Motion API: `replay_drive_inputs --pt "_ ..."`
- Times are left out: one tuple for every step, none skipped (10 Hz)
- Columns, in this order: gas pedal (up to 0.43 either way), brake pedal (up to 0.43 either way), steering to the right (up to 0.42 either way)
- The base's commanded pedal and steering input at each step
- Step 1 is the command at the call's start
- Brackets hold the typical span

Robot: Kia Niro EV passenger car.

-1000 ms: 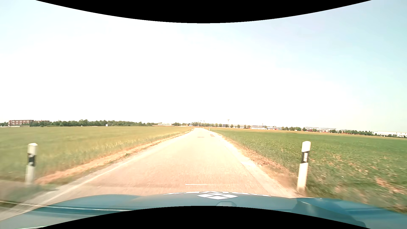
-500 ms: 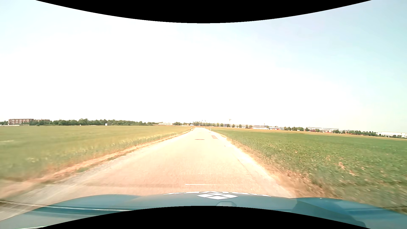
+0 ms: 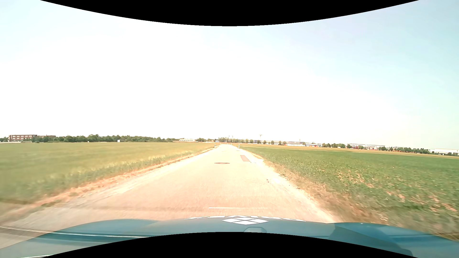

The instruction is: Follow the waypoints while adhering to traffic rules and regulations

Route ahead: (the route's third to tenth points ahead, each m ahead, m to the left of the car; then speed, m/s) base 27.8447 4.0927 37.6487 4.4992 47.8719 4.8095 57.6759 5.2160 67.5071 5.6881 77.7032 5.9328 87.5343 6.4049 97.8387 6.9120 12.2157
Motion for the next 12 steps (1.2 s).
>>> replay_drive_inputs --pt "0.020 0.000 -0.005" --pt "0.020 0.000 -0.005" --pt "0.008 0.000 -0.005" --pt "0.008 0.000 -0.004" --pt "0.008 0.000 -0.005" --pt "0.008 0.000 -0.005" --pt "0.008 0.000 -0.005" --pt "0.008 0.000 -0.005" --pt "0.008 0.000 -0.005" --pt "0.008 0.000 -0.004" --pt "0.008 0.000 -0.004" --pt "0.008 0.000 -0.004"
